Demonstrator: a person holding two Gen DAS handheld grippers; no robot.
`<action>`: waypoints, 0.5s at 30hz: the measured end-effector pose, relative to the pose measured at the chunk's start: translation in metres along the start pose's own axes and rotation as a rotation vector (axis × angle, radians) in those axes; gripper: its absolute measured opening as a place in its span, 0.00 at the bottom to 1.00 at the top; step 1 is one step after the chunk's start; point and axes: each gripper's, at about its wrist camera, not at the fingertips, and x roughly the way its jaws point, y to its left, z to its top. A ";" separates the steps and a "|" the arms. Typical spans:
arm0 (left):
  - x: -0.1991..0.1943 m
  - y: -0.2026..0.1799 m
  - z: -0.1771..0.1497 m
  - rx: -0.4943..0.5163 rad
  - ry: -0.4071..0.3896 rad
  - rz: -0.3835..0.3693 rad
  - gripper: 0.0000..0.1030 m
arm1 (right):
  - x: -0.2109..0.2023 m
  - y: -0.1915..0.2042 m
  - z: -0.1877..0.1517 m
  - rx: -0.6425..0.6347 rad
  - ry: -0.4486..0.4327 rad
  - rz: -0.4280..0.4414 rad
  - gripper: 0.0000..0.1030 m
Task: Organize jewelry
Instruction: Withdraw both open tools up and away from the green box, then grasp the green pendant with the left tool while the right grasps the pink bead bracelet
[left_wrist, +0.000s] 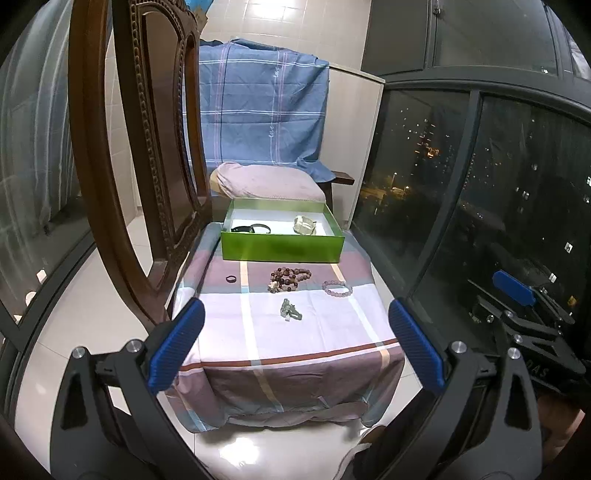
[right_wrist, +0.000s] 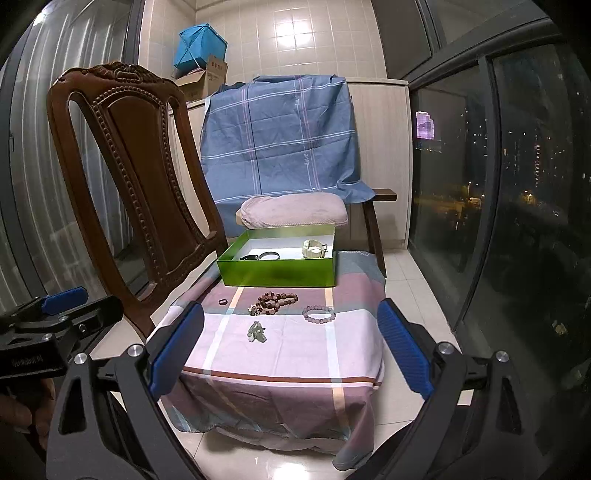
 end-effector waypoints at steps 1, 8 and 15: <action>0.001 0.000 0.000 0.000 0.001 0.000 0.96 | 0.000 0.000 0.000 -0.001 0.001 0.001 0.90; 0.035 -0.001 -0.007 0.009 0.059 -0.008 0.95 | 0.007 -0.002 -0.003 0.003 0.018 0.000 0.90; 0.145 0.000 -0.013 -0.027 0.247 -0.043 0.83 | 0.026 -0.016 -0.012 0.020 0.064 -0.011 0.90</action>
